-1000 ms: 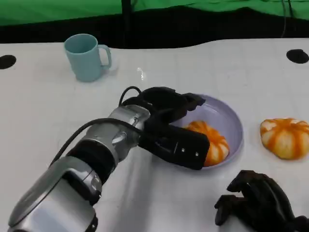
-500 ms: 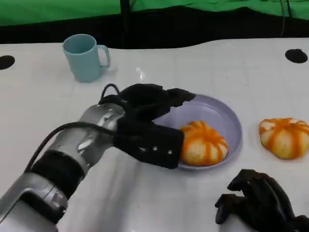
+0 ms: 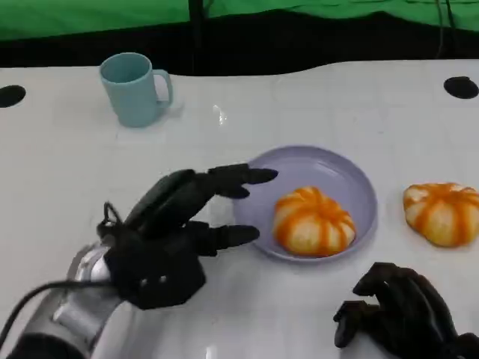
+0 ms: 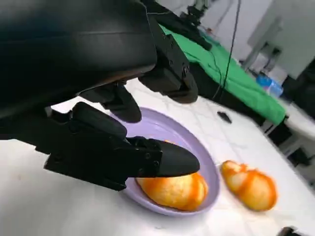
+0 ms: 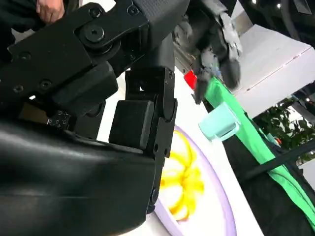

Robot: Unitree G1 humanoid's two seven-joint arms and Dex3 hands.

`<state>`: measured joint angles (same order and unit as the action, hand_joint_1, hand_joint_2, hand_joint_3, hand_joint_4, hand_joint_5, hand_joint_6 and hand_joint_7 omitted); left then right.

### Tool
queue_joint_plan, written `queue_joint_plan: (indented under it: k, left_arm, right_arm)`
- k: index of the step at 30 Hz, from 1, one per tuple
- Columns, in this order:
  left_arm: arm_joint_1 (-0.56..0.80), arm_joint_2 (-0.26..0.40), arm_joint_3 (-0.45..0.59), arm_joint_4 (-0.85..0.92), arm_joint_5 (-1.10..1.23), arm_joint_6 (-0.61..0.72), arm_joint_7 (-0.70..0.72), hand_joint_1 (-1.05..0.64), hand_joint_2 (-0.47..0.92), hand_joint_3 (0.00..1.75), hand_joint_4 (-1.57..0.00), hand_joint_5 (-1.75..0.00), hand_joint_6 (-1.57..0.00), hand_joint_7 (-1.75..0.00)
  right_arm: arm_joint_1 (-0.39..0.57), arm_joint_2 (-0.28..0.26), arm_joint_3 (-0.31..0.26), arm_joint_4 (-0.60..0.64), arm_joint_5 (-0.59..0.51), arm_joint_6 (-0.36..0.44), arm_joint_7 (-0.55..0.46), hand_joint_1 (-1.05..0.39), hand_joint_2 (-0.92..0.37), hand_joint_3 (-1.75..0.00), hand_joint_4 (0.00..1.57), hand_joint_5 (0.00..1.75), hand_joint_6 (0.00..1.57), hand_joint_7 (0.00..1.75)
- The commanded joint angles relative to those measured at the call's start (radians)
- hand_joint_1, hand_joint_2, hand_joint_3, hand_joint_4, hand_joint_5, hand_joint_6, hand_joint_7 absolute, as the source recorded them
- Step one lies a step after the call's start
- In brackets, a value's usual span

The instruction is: Grasp the bread from the table and place it into the plate.

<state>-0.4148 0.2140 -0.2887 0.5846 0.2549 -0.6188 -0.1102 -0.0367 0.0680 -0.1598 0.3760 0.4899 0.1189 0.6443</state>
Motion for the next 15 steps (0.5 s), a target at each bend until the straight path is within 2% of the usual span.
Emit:
queue_joint_plan:
  k: [1,2,3,6,8,10,11,12,15]
  left_arm:
    - [0.091,-0.031,0.06,-0.041,-0.181,-0.053,-0.094,-0.51,0.92,0.37,-0.61,-1.07,-0.81,-0.25]
    - [0.119,-0.04,0.073,-0.053,-0.217,-0.056,-0.109,-0.52,0.92,0.38,-0.61,-1.17,-0.82,-0.33]
    - [0.136,-0.047,0.082,-0.063,-0.237,-0.056,-0.12,-0.56,0.92,0.4,-0.64,-1.3,-0.78,-0.54]
    - [0.196,-0.064,0.105,-0.114,-0.307,-0.013,-0.161,-0.62,0.92,0.41,-0.66,-1.48,-0.68,-0.89]
    - [0.212,-0.07,0.115,-0.133,-0.323,0.001,-0.18,-0.63,0.92,0.41,-0.66,-1.53,-0.66,-0.99]
    - [0.232,-0.079,0.125,-0.144,-0.346,0.007,-0.201,-0.63,0.92,0.41,-0.66,-1.54,-0.65,-1.01]
    - [0.268,-0.096,0.134,-0.159,-0.386,0.015,-0.217,-0.63,0.92,0.41,-0.63,-1.6,-0.63,-1.1]
    - [0.295,-0.109,0.142,-0.171,-0.416,0.022,-0.229,-0.67,0.92,0.42,-0.62,-1.69,-0.58,-1.33]
    - [0.357,-0.138,0.156,-0.236,-0.505,0.12,-0.267,-0.7,0.92,0.42,-0.65,-1.74,-0.52,-1.6]
  right_arm:
    - [0.0,-0.009,-0.006,-0.001,0.01,-0.003,0.007,-1.04,-0.71,0.0,1.57,0.73,1.57,0.38]
    - [-0.001,-0.01,-0.007,0.0,0.01,-0.002,0.008,-1.05,-0.71,0.0,1.57,0.74,1.57,0.38]
    - [-0.003,-0.011,-0.007,0.001,0.01,-0.001,0.009,-1.05,-0.71,0.0,1.57,0.73,1.57,0.38]
    - [-0.005,-0.011,-0.008,0.005,0.011,-0.002,0.012,-1.05,-0.71,0.0,1.57,0.74,1.57,0.38]
    - [-0.005,-0.012,-0.009,0.006,0.012,-0.002,0.014,-1.04,-0.71,0.0,1.57,0.74,1.57,0.39]
    - [-0.003,-0.011,-0.009,0.002,0.013,0.003,0.011,-1.04,-0.71,0.0,1.57,0.74,1.57,0.39]
    - [-0.002,-0.011,-0.009,-0.002,0.015,0.006,0.01,-1.04,-0.71,0.0,1.57,0.74,1.57,0.39]
    - [-0.001,-0.011,-0.01,-0.004,0.016,0.008,0.01,-1.04,-0.7,0.0,1.57,0.74,1.57,0.38]
    - [-0.005,-0.014,-0.011,0.005,0.014,0.0,0.017,-1.04,-0.71,0.0,1.57,0.74,1.57,0.38]
